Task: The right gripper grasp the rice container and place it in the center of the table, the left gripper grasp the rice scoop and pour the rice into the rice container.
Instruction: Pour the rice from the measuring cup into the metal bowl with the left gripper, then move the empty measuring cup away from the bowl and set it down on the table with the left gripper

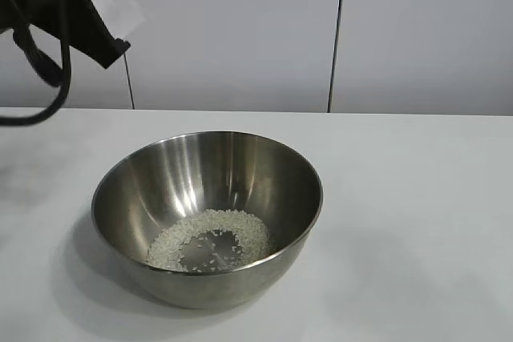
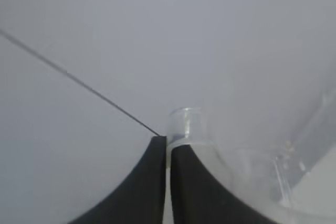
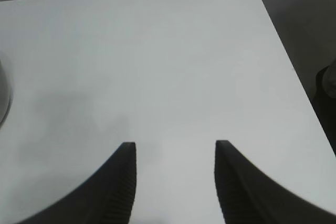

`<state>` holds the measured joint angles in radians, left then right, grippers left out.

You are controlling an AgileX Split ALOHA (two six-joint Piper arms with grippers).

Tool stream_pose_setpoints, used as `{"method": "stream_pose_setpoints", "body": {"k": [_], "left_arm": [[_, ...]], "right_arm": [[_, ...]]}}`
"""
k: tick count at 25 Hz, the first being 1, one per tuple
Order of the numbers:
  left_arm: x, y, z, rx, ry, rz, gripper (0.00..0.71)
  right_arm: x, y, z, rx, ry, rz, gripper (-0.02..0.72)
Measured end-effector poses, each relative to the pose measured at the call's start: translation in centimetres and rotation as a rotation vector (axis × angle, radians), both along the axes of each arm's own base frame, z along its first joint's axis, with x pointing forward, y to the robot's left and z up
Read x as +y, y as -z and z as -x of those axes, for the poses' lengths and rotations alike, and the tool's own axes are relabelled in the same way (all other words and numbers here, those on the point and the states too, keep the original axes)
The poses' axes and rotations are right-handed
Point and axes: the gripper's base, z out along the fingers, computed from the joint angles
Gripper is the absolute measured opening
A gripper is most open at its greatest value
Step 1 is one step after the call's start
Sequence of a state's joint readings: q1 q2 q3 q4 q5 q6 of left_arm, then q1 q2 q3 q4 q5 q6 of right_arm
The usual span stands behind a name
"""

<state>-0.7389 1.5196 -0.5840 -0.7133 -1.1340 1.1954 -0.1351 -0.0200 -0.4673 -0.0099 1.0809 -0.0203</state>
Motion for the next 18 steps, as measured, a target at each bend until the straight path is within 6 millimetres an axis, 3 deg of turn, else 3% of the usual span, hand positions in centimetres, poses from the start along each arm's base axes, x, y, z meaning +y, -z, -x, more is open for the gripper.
{"method": "stream_pose_setpoints", "body": {"k": [8,18], "left_arm": [[6.7,1.3,-0.4,0.080,-0.087,0.422,0.009],[11.8,5.1,0.7,0.325,0.109,0.562,0.009]], "right_arm": [[0.0,0.0,0.0,0.000,0.000,0.000,0.317],[0.0,0.0,0.0,0.000,0.000,0.000,0.317]]}}
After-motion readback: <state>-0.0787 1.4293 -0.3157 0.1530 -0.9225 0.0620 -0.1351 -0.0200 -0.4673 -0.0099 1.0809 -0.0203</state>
